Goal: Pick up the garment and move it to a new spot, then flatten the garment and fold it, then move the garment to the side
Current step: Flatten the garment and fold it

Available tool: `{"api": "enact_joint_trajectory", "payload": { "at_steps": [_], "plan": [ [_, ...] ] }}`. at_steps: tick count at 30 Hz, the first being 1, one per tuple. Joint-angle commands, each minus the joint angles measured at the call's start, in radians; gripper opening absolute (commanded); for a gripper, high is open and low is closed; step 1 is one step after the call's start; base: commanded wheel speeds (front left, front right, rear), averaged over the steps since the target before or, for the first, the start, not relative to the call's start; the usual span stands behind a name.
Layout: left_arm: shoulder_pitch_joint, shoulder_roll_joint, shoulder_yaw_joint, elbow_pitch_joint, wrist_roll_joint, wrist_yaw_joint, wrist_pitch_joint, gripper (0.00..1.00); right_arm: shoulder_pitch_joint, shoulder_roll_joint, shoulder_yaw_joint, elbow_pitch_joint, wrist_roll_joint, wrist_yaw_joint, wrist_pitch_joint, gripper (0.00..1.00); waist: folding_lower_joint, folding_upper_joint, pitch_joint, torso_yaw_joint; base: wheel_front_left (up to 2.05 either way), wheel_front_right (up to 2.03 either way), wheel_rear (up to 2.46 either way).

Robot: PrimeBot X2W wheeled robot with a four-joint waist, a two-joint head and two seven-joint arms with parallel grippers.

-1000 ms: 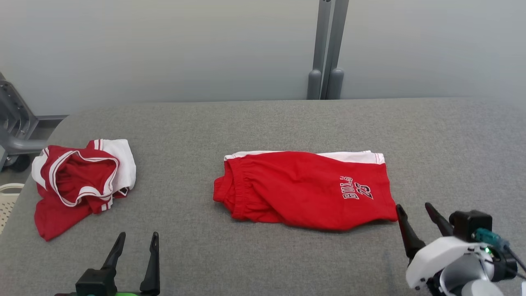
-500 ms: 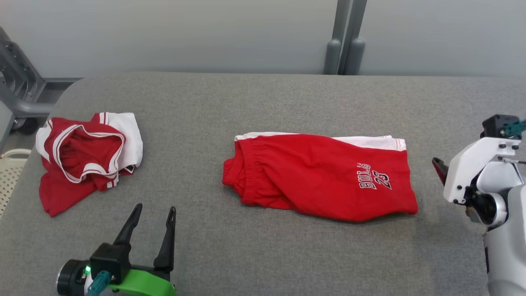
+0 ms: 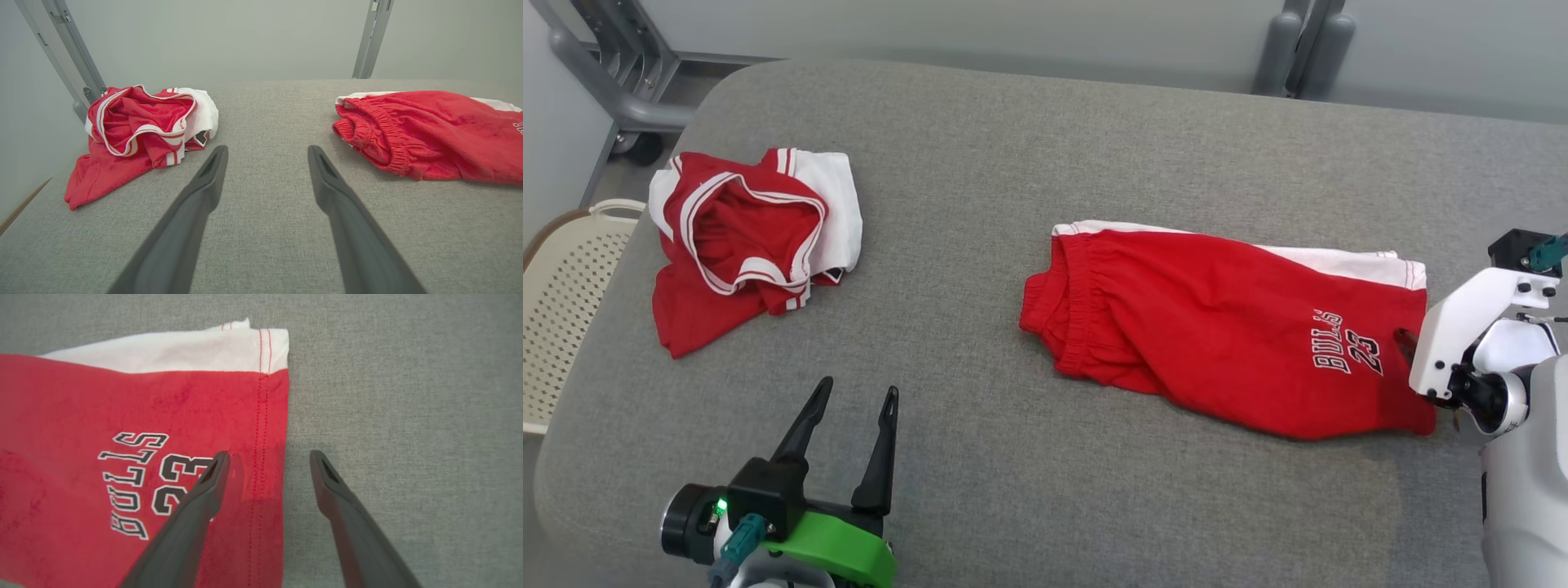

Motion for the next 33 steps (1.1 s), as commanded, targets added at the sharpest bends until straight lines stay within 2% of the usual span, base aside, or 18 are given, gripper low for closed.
{"api": "enact_joint_trajectory", "payload": {
  "at_steps": [1,9,20,21,22,23,33],
  "plan": [
    [-0.014,-0.001,-0.001,0.001,0.003,-0.006,-0.005,1.0,-0.011,-0.003,-0.004,0.002,-0.004,0.0,-0.003,1.0,0.0,0.0,0.02,0.021,0.0,0.0,0.0],
    [-0.032,-0.008,-0.02,0.009,0.002,-0.006,-0.011,1.0,-0.053,0.014,-0.045,0.083,-0.042,0.0,-0.023,1.0,0.0,0.0,0.058,0.051,0.0,0.0,0.0],
    [-0.051,-0.017,-0.036,0.032,-0.016,-0.012,-0.018,1.0,-0.108,0.058,-0.008,0.183,0.002,0.003,-0.012,1.0,0.0,0.0,0.085,0.082,0.0,0.0,0.0],
    [-0.051,-0.018,-0.037,0.034,-0.017,-0.011,-0.018,1.0,-0.112,0.059,-0.004,0.189,0.003,0.003,-0.012,0.5,0.0,0.0,0.085,0.084,0.0,0.0,0.0],
    [-0.051,-0.018,-0.036,0.036,-0.017,-0.01,-0.019,1.0,-0.115,0.06,0.002,0.194,0.004,0.003,-0.011,0.32,0.0,0.0,0.085,0.085,0.0,0.0,0.0],
    [-0.051,-0.018,-0.036,0.038,-0.018,-0.009,-0.02,1.0,-0.118,0.06,0.007,0.195,0.003,0.003,-0.016,0.02,0.0,0.0,0.085,0.086,0.0,0.0,0.0],
    [-0.053,-0.018,-0.041,0.051,-0.027,-0.001,-0.025,1.0,-0.135,-0.025,0.01,0.174,-0.065,-0.001,-0.041,0.0,0.0,0.0,0.063,0.081,0.0,0.0,0.0]
  ]
}}
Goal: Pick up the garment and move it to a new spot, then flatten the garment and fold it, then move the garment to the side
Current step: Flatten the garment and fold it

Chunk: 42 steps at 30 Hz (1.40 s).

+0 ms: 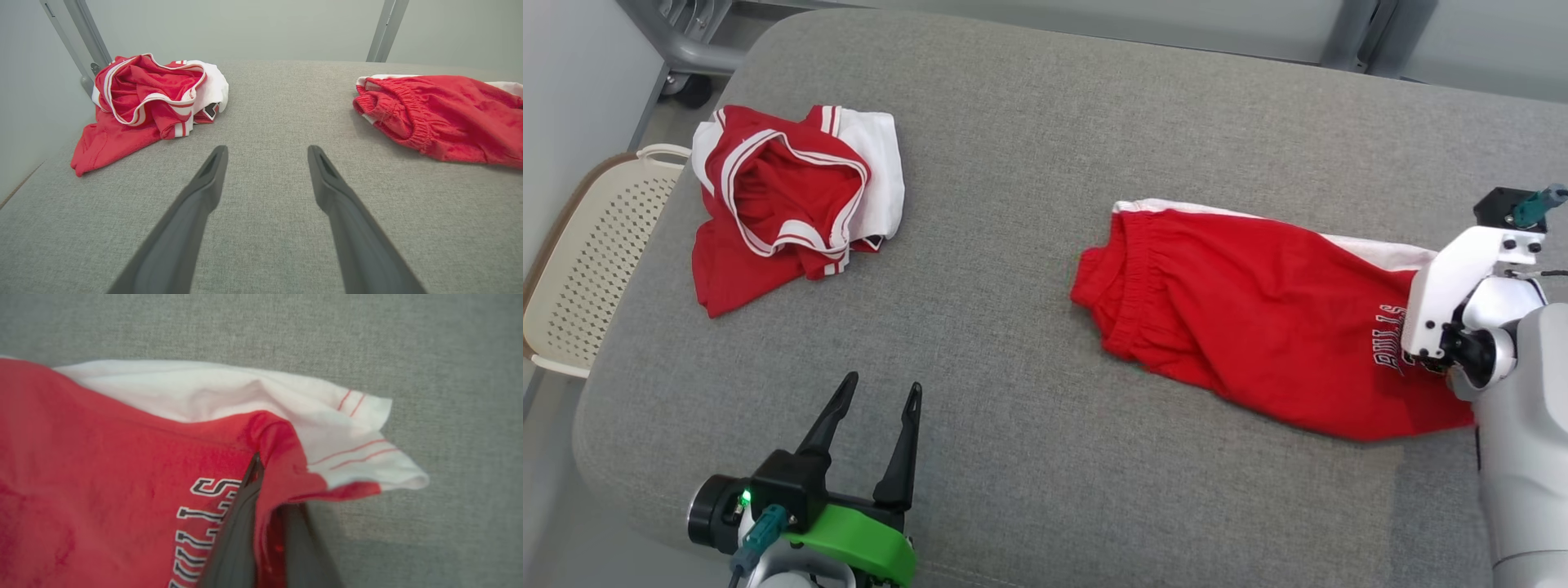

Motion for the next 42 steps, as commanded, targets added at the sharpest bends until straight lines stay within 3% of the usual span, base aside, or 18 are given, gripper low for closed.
{"api": "enact_joint_trajectory", "payload": {
  "at_steps": [1,9,13,19,26,42],
  "plan": [
    [-0.014,0.002,-0.001,0.002,-0.01,0.004,-0.004,1.0,0.003,-0.018,-0.005,0.001,-0.007,-0.002,0.004,0.0,0.0,0.0,-0.006,-0.002,0.0,0.0,0.0],
    [-0.002,0.006,-0.012,0.013,-0.015,0.005,-0.002,1.0,0.017,-0.119,-0.021,-0.058,-0.033,-0.002,0.058,0.0,0.0,0.0,-0.039,0.0,0.0,0.0,0.0],
    [0.009,0.009,-0.016,0.014,-0.02,0.008,-0.001,1.0,-0.01,-0.133,-0.011,-0.095,-0.01,-0.002,0.105,0.0,0.0,0.0,-0.051,0.003,0.0,0.0,0.0],
    [0.012,0.008,-0.024,0.017,-0.024,0.008,0.001,1.0,-0.058,-0.089,0.078,-0.134,0.033,-0.002,0.163,0.0,0.0,0.0,-0.064,0.017,0.0,0.0,0.0],
    [0.009,-0.002,-0.037,0.026,-0.029,0.003,-0.004,1.0,-0.108,-0.031,0.166,-0.081,0.074,-0.002,0.166,0.0,0.0,0.0,-0.067,0.073,0.0,0.0,0.0],
    [0.022,-0.009,-0.052,0.045,-0.041,0.006,-0.015,1.0,-0.141,0.013,0.203,0.108,0.038,-0.001,0.072,0.0,0.0,0.0,-0.057,0.19,0.0,0.0,0.0]
  ]
}}
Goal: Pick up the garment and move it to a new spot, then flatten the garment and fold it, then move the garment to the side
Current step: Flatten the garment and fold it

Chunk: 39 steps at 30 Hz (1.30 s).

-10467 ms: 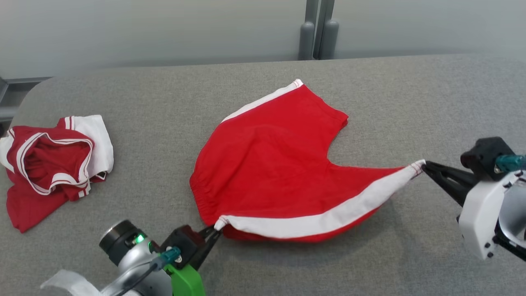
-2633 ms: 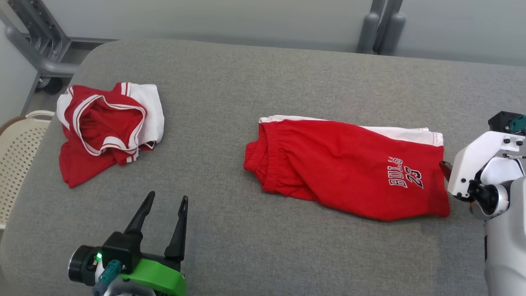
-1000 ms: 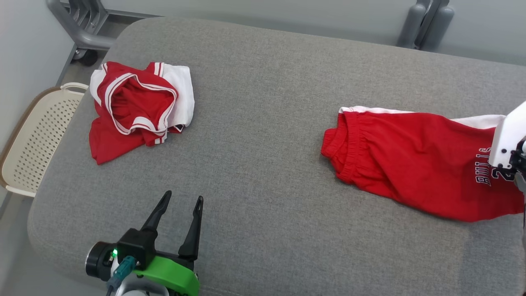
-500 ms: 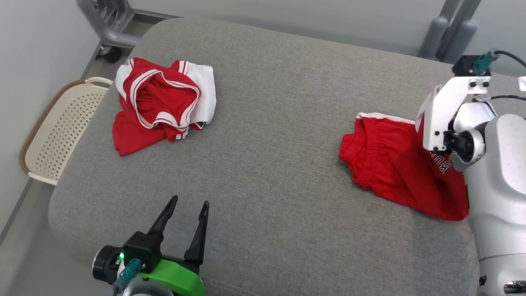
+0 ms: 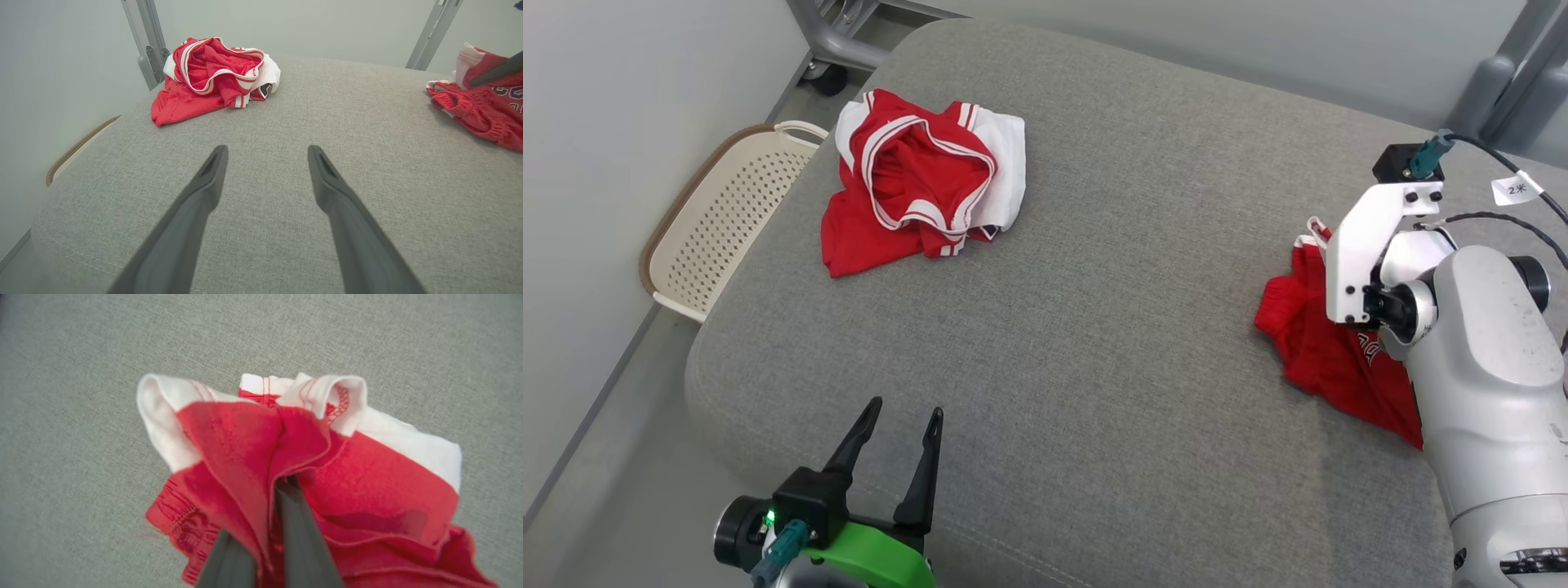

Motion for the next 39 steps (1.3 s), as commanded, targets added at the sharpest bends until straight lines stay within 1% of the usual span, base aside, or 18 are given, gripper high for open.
{"api": "enact_joint_trajectory", "payload": {
  "at_steps": [1,2,3,4,8,13,18,19,21,23,24,25,26,27,28,31,35,39],
  "plan": [
    [0.01,0.0,-0.001,0.003,0.0,0.003,-0.006,1.0,-0.005,-0.008,0.011,0.006,-0.016,-0.001,-0.015,0.0,0.0,0.0,0.003,0.015,0.0,0.0,0.0],
    [0.011,0.0,-0.001,0.003,-0.001,0.004,-0.007,1.0,-0.008,-0.009,0.026,0.011,-0.015,-0.001,-0.027,0.09,0.0,0.0,0.003,0.018,0.0,0.0,0.0],
    [0.011,0.001,0.0,0.003,-0.002,0.005,-0.008,1.0,-0.009,-0.006,0.038,0.015,-0.007,-0.001,-0.038,0.76,0.0,0.0,0.002,0.019,0.0,0.0,0.0],
    [0.012,0.001,0.0,0.004,-0.002,0.007,-0.009,1.0,-0.011,-0.008,0.043,0.018,0.001,-0.001,-0.05,1.0,0.0,0.0,0.002,0.019,0.0,0.0,0.0],
    [0.019,0.006,0.0,0.005,-0.005,0.01,-0.011,1.0,-0.022,-0.014,0.071,0.025,0.042,-0.001,-0.074,1.0,0.0,0.0,-0.011,0.009,0.0,0.0,0.0],
    [0.024,0.016,0.0,0.001,-0.008,0.013,-0.008,1.0,-0.025,-0.043,0.083,-0.024,0.114,-0.001,-0.115,1.0,0.0,0.0,-0.04,-0.024,0.0,0.0,0.0],
    [0.036,0.028,-0.004,-0.01,-0.004,0.017,-0.003,1.0,0.028,-0.117,0.065,-0.089,0.129,-0.001,-0.189,1.0,0.0,0.0,-0.074,-0.065,0.0,0.0,0.0],
    [0.041,0.031,-0.005,-0.015,-0.005,0.021,0.001,1.0,0.06,-0.142,0.047,-0.108,0.131,-0.001,-0.214,1.0,0.0,0.0,-0.087,-0.082,0.0,0.0,0.0],
    [0.045,0.036,-0.005,-0.024,-0.004,0.025,0.002,1.0,0.099,-0.17,0.028,-0.125,0.129,-0.001,-0.238,1.0,0.0,0.0,-0.095,-0.097,0.0,0.0,0.0],
    [0.049,0.041,-0.005,-0.031,-0.005,0.028,0.004,1.0,0.147,-0.189,0.005,-0.139,0.131,-0.001,-0.264,1.0,0.0,0.0,-0.1,-0.108,0.0,0.0,0.0],
    [0.051,0.045,-0.004,-0.038,-0.007,0.029,0.003,1.0,0.194,-0.197,-0.017,-0.152,0.139,-0.001,-0.296,1.0,0.0,0.0,-0.098,-0.117,0.0,0.0,0.0],
    [0.051,0.047,-0.002,-0.041,-0.008,0.03,0.004,1.0,0.213,-0.199,-0.026,-0.158,0.142,-0.001,-0.311,0.69,0.0,0.0,-0.094,-0.122,0.0,0.0,0.0],
    [0.05,0.048,-0.002,-0.045,-0.009,0.032,0.004,1.0,0.233,-0.198,-0.033,-0.162,0.143,-0.001,-0.322,0.49,0.0,0.0,-0.09,-0.127,0.0,0.0,0.0],
    [0.05,0.05,-0.001,-0.049,-0.01,0.033,0.005,1.0,0.248,-0.194,-0.042,-0.167,0.143,-0.001,-0.333,0.2,0.0,0.0,-0.084,-0.132,0.0,0.0,0.0],
    [0.048,0.051,-0.001,-0.052,-0.01,0.034,0.006,1.0,0.259,-0.191,-0.045,-0.173,0.142,-0.001,-0.344,0.0,0.0,0.0,-0.078,-0.136,0.0,0.0,0.0],
    [0.037,0.054,0.0,-0.059,-0.012,0.036,0.006,1.0,0.281,-0.172,-0.048,-0.17,0.15,-0.001,-0.356,0.0,0.0,0.0,-0.056,-0.144,0.0,0.0,0.0],
    [0.022,0.057,-0.003,-0.062,-0.012,0.035,0.008,1.0,0.273,-0.163,-0.04,-0.16,0.145,-0.001,-0.362,0.0,0.0,0.0,-0.033,-0.144,0.0,0.0,0.0],
    [0.007,0.059,-0.006,-0.061,-0.013,0.033,0.007,1.0,0.227,-0.148,0.003,-0.127,0.145,-0.001,-0.367,0.0,0.0,0.0,0.001,-0.132,0.0,0.0,0.0]
  ]
}}
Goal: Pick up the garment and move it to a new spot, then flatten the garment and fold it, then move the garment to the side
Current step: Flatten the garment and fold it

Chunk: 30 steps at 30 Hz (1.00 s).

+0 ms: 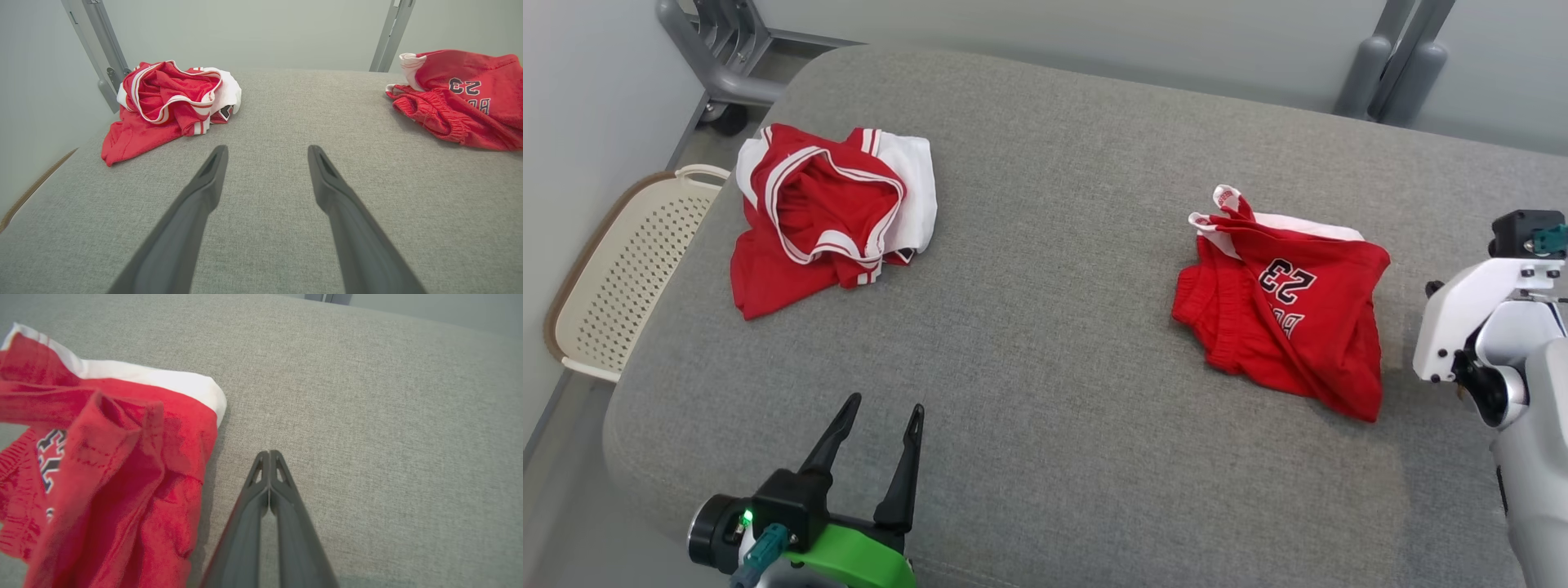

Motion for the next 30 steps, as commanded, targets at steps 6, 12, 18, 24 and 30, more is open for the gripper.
{"api": "enact_joint_trajectory", "payload": {
  "at_steps": [6,12,18,24,30],
  "plan": [
    [-0.021,0.002,-0.004,0.01,-0.007,0.001,-0.005,1.0,-0.047,0.022,0.079,0.03,0.043,-0.001,0.009,0.0,0.0,0.0,0.02,0.015,0.0,0.0,0.0],
    [-0.009,0.005,-0.002,0.023,-0.016,0.009,-0.006,1.0,-0.024,0.032,0.177,-0.006,0.111,-0.001,0.037,0.0,0.0,0.0,-0.009,0.01,0.0,0.0,0.0],
    [-0.001,0.008,-0.007,0.02,-0.023,0.013,-0.003,1.0,0.012,0.038,0.261,-0.075,0.157,-0.001,0.08,0.0,0.0,0.0,-0.03,0.0,0.0,0.0,0.0],
    [0.004,0.01,-0.013,0.025,-0.026,0.014,0.0,1.0,0.051,0.066,0.374,-0.146,0.188,-0.001,0.119,0.0,0.0,0.0,-0.05,0.002,0.0,0.0,0.0],
    [0.013,0.015,-0.013,0.025,-0.033,0.016,-0.001,1.0,0.052,0.119,0.478,-0.154,0.214,-0.001,0.127,0.0,0.0,0.0,-0.063,0.008,0.0,0.0,0.0]
  ]
}}
